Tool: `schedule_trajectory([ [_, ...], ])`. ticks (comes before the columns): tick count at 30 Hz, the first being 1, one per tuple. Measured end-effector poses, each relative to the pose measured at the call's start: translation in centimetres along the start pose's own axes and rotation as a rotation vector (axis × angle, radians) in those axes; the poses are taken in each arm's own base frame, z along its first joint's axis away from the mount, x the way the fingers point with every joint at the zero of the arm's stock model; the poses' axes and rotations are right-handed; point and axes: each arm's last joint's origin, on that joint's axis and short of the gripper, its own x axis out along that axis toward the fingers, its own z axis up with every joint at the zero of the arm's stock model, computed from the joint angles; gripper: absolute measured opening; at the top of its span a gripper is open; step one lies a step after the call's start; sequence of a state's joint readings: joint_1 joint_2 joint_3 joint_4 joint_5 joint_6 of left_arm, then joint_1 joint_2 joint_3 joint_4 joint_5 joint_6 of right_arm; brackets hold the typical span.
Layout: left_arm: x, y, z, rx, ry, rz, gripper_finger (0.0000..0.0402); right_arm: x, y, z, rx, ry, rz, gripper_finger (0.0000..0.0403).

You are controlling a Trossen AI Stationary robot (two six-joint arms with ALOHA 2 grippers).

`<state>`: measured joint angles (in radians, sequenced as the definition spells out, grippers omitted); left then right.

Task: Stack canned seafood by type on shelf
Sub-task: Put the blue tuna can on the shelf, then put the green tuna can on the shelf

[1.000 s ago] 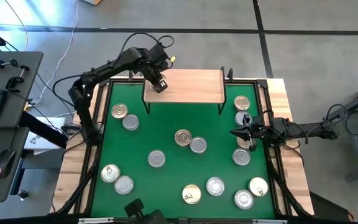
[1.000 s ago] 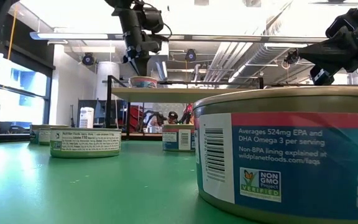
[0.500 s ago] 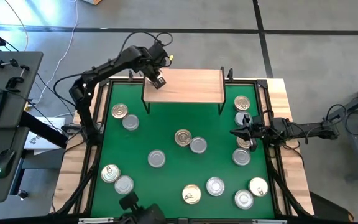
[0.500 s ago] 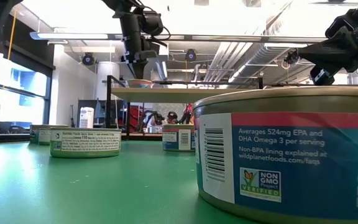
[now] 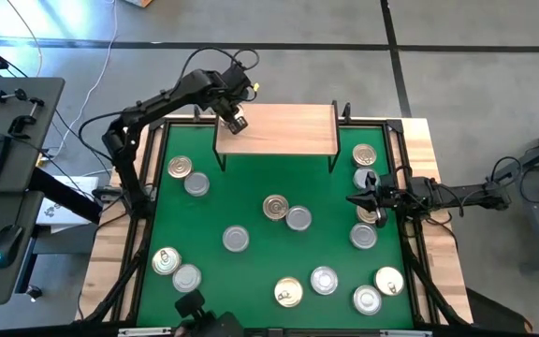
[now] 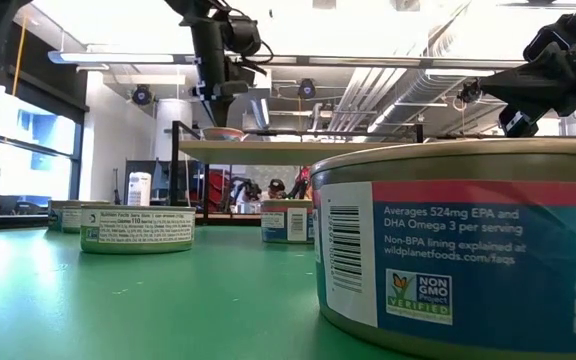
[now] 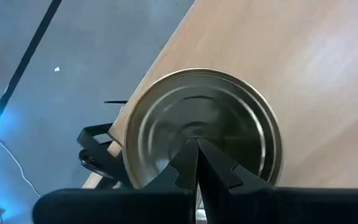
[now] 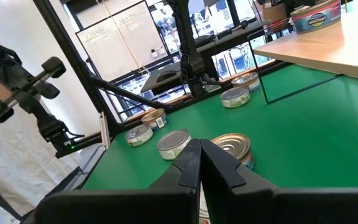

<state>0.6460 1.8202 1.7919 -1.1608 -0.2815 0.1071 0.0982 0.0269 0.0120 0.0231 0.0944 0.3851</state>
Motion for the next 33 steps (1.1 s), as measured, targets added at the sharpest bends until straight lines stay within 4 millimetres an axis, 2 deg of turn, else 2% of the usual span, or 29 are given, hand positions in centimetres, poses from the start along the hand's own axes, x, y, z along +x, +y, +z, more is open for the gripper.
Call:
schedule_trajectory([
  [7,-2.9,0.0,-0.5,-0.020,-0.078,0.012,0.0000,0.0,0.0,0.0,0.000,0.000,0.000,0.0000],
  [11,-5.6,-1.0,-1.1,0.009,-0.148,-0.001,0.0000,0.0,0.0,0.0,0.000,-0.002,0.001,0.0000],
  [14,-8.0,-2.9,-1.7,0.051,-0.211,-0.029,0.0000,0.0,0.1,0.2,0.003,-0.018,0.008,0.0000],
  [20,-12.0,-9.7,-3.2,0.212,-0.319,-0.092,0.0000,0.0,0.1,0.1,0.025,-0.004,0.035,0.0000],
  [23,-12.9,-14.0,-4.4,0.287,-0.389,-0.111,0.0000,0.1,0.2,0.0,0.043,0.016,0.054,0.0000],
  [26,-12.2,-18.3,-6.1,0.344,-0.458,-0.173,0.0000,0.3,0.4,-0.2,0.039,0.036,0.065,0.0000],
  [33,-8.8,-27.0,-10.9,0.283,-0.660,-0.409,0.0000,1.9,1.5,-1.4,0.037,0.136,0.084,0.0000],
])
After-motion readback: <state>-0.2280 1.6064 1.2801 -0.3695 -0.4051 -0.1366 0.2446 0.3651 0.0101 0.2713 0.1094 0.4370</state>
